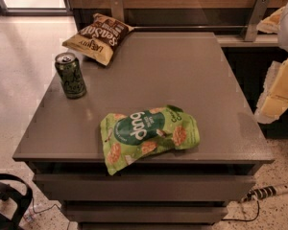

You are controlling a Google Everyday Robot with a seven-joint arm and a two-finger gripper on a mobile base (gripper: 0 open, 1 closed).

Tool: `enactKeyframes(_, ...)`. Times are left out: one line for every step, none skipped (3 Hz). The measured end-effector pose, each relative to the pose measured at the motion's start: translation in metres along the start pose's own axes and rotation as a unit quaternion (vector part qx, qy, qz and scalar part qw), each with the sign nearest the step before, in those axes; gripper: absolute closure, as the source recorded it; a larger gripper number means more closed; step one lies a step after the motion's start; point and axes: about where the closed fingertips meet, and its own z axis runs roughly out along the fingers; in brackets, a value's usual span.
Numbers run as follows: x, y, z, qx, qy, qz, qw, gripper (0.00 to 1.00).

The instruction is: Move green rice chip bag near brown chip bag

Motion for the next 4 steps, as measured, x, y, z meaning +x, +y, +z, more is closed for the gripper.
enactKeyframes(0.0,0.0,0.0,0.0,0.0,0.0,1.0,0.0)
enactKeyframes(-0.01,-0.013,0.02,-0.03,-0.017,-0.019,0.9992,0.0)
enactKeyframes(-0.027,-0.021,0.06,-0.072,-0.058,-0.043,0.9948,0.0)
enactKeyframes(-0.045,-0.019,0.099,-0.105,-0.106,-0.059,0.9871,0.0)
